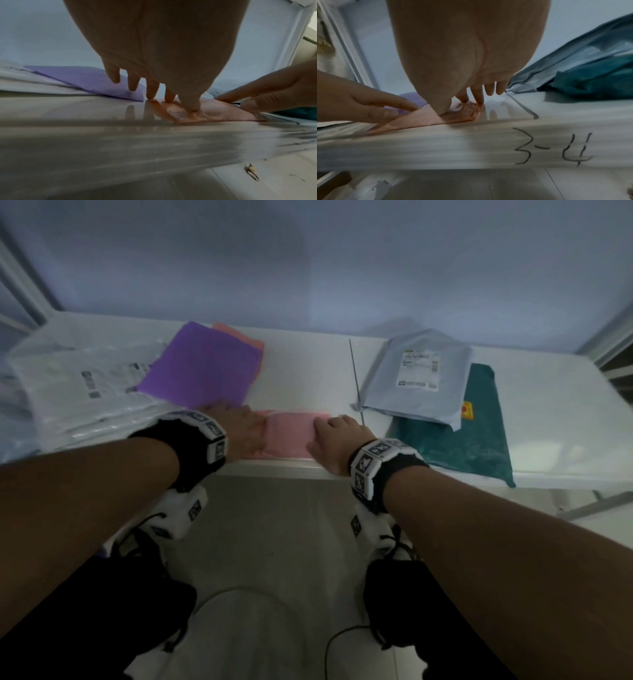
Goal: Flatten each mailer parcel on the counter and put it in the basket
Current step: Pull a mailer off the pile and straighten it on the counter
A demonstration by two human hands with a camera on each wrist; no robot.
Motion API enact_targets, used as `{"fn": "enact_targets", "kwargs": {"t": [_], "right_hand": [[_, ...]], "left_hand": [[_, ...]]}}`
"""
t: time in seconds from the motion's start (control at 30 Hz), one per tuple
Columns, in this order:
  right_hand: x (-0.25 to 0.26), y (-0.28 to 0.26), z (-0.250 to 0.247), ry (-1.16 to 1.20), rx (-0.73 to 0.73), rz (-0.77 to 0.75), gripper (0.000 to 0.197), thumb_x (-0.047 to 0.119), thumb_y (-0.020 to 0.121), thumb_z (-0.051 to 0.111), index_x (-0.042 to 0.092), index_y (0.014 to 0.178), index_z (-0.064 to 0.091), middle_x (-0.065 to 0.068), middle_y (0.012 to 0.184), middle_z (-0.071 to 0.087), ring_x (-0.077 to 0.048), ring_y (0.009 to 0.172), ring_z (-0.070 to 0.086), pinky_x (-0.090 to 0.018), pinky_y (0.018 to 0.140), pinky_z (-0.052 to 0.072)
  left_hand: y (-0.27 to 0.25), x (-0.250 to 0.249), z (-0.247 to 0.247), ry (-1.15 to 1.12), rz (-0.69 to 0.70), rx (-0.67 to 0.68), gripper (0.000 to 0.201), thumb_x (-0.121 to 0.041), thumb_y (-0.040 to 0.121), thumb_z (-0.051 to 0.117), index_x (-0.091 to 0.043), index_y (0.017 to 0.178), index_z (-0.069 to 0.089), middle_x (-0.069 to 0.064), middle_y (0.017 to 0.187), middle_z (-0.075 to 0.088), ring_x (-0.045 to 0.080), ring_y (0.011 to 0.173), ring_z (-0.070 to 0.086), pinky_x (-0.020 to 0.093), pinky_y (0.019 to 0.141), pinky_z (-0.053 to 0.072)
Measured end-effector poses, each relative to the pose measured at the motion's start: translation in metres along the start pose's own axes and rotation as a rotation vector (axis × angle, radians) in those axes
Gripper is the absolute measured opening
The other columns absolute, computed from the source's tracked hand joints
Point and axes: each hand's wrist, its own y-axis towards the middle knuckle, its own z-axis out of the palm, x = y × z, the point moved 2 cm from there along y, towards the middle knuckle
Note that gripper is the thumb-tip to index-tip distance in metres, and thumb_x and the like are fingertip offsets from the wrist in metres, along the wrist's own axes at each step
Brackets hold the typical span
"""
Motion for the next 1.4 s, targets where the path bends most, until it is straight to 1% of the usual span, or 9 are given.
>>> {"fn": "enact_targets", "kwargs": {"t": [0.13, 0.27, 0.37, 0.6, 0.8, 0.9, 1.0, 1.13, 1.4], "right_hand": [[0.005, -0.002, -0.006, -0.003, 0.060, -0.007, 0.041, 0.041, 0.091, 0.048, 0.017, 0.124, 0.052, -0.008, 0.134, 0.050, -0.031, 0.124, 0.044, -0.046, 0.100, 0.038], [0.010, 0.009, -0.013, 0.095, 0.014, 0.029, 0.031, 0.030, 0.093, 0.046, 0.015, 0.120, 0.054, -0.007, 0.130, 0.053, -0.030, 0.120, 0.049, -0.043, 0.095, 0.042], [0.010, 0.016, -0.013, 0.124, -0.016, 0.072, 0.023, 0.020, 0.096, 0.043, 0.015, 0.117, 0.050, -0.009, 0.124, 0.054, -0.032, 0.114, 0.052, -0.043, 0.091, 0.043], [0.012, 0.011, -0.019, 0.168, 0.007, 0.118, 0.075, 0.019, 0.091, 0.051, 0.029, 0.154, 0.012, -0.011, 0.143, 0.043, -0.036, 0.125, 0.045, -0.049, 0.099, 0.042], [0.011, -0.005, -0.020, 0.336, 0.030, 0.182, 0.093, 0.019, 0.088, 0.061, 0.030, 0.155, -0.003, -0.019, 0.131, 0.052, -0.039, 0.115, 0.054, -0.053, 0.098, 0.046], [0.007, -0.012, -0.038, 0.338, 0.073, 0.149, 0.094, 0.022, 0.088, 0.067, 0.027, 0.156, 0.003, -0.019, 0.137, 0.050, -0.039, 0.119, 0.054, -0.052, 0.103, 0.044], [-0.002, -0.019, -0.074, 0.443, -0.117, 0.105, 0.097, 0.027, 0.088, 0.069, 0.022, 0.157, 0.000, -0.017, 0.146, 0.043, -0.034, 0.131, 0.046, -0.040, 0.108, 0.039], [-0.005, -0.036, -0.107, 0.259, -0.184, 0.023, 0.056, 0.025, 0.093, 0.060, 0.021, 0.145, 0.040, -0.011, 0.154, 0.033, -0.032, 0.140, 0.033, -0.039, 0.115, 0.026], [-0.001, -0.063, -0.112, 0.237, -0.121, -0.109, 0.016, 0.026, 0.094, 0.058, 0.010, 0.096, 0.061, -0.002, 0.094, 0.060, -0.021, 0.089, 0.056, -0.027, 0.072, 0.036]], "left_hand": [[0.003, -0.012, -0.020, 0.125, 0.102, 0.053, 0.034, -0.037, 0.094, 0.046, -0.012, 0.112, 0.059, 0.010, 0.118, 0.062, 0.029, 0.105, 0.060, 0.037, 0.090, 0.049], [0.020, -0.002, -0.014, -0.114, -0.075, 0.025, 0.083, -0.054, 0.086, 0.059, -0.012, 0.150, 0.026, 0.014, 0.149, 0.037, 0.032, 0.134, 0.040, 0.038, 0.109, 0.035], [0.029, 0.002, -0.012, -0.215, -0.119, 0.021, 0.112, -0.067, 0.063, 0.071, -0.019, 0.151, 0.020, 0.016, 0.147, 0.036, 0.035, 0.132, 0.041, 0.041, 0.104, 0.040], [0.031, -0.003, -0.016, -0.230, -0.179, 0.003, 0.110, -0.078, 0.024, 0.065, -0.024, 0.117, 0.040, 0.008, 0.111, 0.051, 0.030, 0.094, 0.055, 0.044, 0.083, 0.052], [0.004, -0.009, -0.037, -0.442, -0.180, -0.138, 0.043, -0.038, 0.078, 0.073, -0.017, 0.105, 0.047, 0.011, 0.107, 0.062, 0.030, 0.090, 0.059, 0.035, 0.076, 0.047], [-0.010, -0.005, -0.069, -0.454, -0.111, -0.255, 0.031, -0.032, 0.086, 0.067, -0.016, 0.112, 0.059, 0.009, 0.114, 0.062, 0.030, 0.102, 0.058, 0.028, 0.074, 0.038], [-0.033, -0.004, -0.099, -0.411, -0.050, -0.364, 0.004, -0.023, 0.088, 0.060, -0.026, 0.087, 0.057, 0.004, 0.099, 0.063, 0.030, 0.096, 0.059, 0.028, 0.073, 0.038], [-0.064, -0.009, -0.114, -0.432, 0.023, -0.426, 0.028, -0.017, 0.087, 0.059, -0.027, 0.066, 0.042, -0.005, 0.077, 0.050, 0.024, 0.080, 0.052, 0.027, 0.068, 0.032], [-0.094, 0.000, -0.105, -0.642, 0.057, -0.561, 0.025, -0.014, 0.088, 0.062, -0.024, 0.072, 0.046, -0.012, 0.068, 0.046, 0.019, 0.070, 0.043, 0.022, 0.054, 0.027]]}}
